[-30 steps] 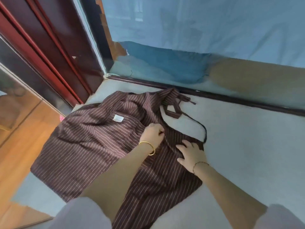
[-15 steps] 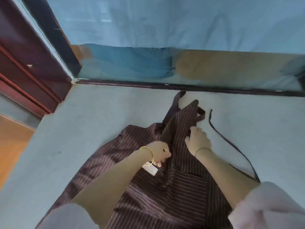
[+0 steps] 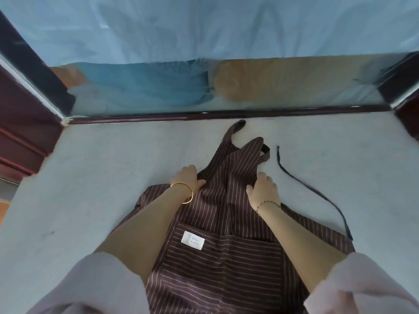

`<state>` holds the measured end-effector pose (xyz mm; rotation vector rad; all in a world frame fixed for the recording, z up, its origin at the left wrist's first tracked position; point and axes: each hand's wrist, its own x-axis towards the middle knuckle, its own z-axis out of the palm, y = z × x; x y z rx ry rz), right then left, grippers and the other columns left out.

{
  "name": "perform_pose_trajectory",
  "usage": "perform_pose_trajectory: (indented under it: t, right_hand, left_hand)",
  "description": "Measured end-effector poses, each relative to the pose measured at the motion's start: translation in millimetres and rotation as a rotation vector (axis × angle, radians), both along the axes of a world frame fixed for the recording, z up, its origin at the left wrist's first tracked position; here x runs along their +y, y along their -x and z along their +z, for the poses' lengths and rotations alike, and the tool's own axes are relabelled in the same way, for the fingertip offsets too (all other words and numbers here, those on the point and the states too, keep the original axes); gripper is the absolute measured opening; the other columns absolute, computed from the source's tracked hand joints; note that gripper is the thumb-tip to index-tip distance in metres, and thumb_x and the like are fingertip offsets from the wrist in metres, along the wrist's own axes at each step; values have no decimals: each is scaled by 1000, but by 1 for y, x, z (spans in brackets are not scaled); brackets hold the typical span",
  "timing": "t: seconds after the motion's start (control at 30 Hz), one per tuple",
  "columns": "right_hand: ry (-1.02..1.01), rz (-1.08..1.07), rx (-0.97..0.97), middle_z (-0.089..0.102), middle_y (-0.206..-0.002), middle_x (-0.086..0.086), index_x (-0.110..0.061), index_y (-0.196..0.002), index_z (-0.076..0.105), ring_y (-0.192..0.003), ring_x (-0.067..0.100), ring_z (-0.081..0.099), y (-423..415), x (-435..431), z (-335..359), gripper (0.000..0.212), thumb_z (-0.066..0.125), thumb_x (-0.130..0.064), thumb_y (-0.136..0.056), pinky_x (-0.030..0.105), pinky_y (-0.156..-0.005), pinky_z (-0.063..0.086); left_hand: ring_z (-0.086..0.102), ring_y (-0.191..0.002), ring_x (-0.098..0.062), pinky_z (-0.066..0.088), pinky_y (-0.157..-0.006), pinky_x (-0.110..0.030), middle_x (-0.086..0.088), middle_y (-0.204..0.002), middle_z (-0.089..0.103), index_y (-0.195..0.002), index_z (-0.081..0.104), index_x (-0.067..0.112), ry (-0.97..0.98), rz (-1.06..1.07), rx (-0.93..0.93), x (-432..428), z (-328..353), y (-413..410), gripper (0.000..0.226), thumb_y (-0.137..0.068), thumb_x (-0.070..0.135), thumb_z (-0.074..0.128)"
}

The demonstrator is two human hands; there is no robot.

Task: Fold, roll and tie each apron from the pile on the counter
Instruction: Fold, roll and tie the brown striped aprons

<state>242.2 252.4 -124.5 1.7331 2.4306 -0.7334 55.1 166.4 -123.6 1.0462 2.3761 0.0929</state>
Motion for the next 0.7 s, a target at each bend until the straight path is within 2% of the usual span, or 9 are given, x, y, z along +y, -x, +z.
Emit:
perform_pose_trajectory:
  t: [0.13, 0.23, 0.33, 0.4, 0.47, 0.5, 0.57, 0.63, 0.7]
  right_hand:
    - [-39, -5, -245, 52, -121, 6, -14, -127, 40, -112, 25, 48, -19, 1, -7, 39, 50, -34, -94, 37, -86, 42]
    - [30, 19, -272, 60, -106, 4, -17, -118, 46, -102, 24, 55, -28, -5, -13, 26, 50, -25, -93, 34, -84, 43]
    - [122, 26, -72, 57, -95, 3, -13, -115, 49, -90, 23, 58, -40, -9, -11, 25, 46, -12, -91, 32, -75, 49]
    - [129, 14, 54, 55, -100, 6, -9, -112, 49, -86, 22, 56, -45, -9, -3, 23, 46, -7, -90, 28, -66, 42]
    - [120, 47, 105, 51, -89, 6, -10, -87, 46, -70, 16, 49, -55, -7, 10, 7, 46, -4, -88, 23, -55, 35]
    - [136, 53, 116, 46, -80, 3, -12, -75, 40, -64, 13, 43, -60, -6, 15, 17, 46, -2, -87, 22, -52, 31]
    - [219, 48, 166, 39, -71, 0, -16, -66, 33, -60, 10, 37, -70, -5, 27, 27, 46, -1, -84, 22, -51, 28]
    - [356, 15, 240, 42, -71, 1, -14, -65, 37, -63, 13, 40, -84, -8, 40, 24, 50, -2, -81, 23, -55, 30]
    - [510, -22, 329, 49, -76, 5, -11, -67, 45, -70, 18, 47, -111, -18, 56, 16, 54, -7, -80, 27, -63, 36]
  left_hand:
    - [53, -97, -24, 42, -84, -27, -12, -114, 57, -116, 52, 5, -10, -90, -142, -1, 7, 1, 32, -90, 23, 59]
    - [49, -89, -20, 40, -80, -27, -12, -109, 56, -112, 54, 4, -63, -86, -205, -8, 13, 5, 29, -90, 23, 58]
    - [51, -88, -21, 42, -79, -28, -11, -102, 56, -112, 55, 2, -63, -28, -284, -16, 24, 6, 31, -92, 26, 56]
    - [57, -92, -24, 46, -86, -31, -12, -103, 60, -112, 58, 2, -33, 55, -386, -22, 31, 6, 33, -92, 27, 57]
    - [59, -104, -28, 44, -99, -39, -12, -113, 63, -115, 59, 2, 8, 141, -510, -30, 39, 0, 36, -89, 28, 60]
    - [56, -111, -29, 41, -103, -43, -12, -121, 60, -118, 58, 4, 53, 158, -549, -34, 44, -4, 39, -87, 27, 62]
    - [45, -125, -32, 33, -108, -46, -12, -136, 49, -126, 54, 9, 185, 140, -602, -43, 54, -14, 46, -83, 21, 66]
    - [37, -132, -33, 29, -108, -44, -11, -143, 42, -132, 49, 10, 302, 68, -628, -55, 63, -32, 54, -82, 13, 67]
    - [33, -135, -32, 24, -110, -49, -11, -144, 41, -135, 46, 10, 350, 51, -635, -70, 76, -62, 55, -84, 8, 66]
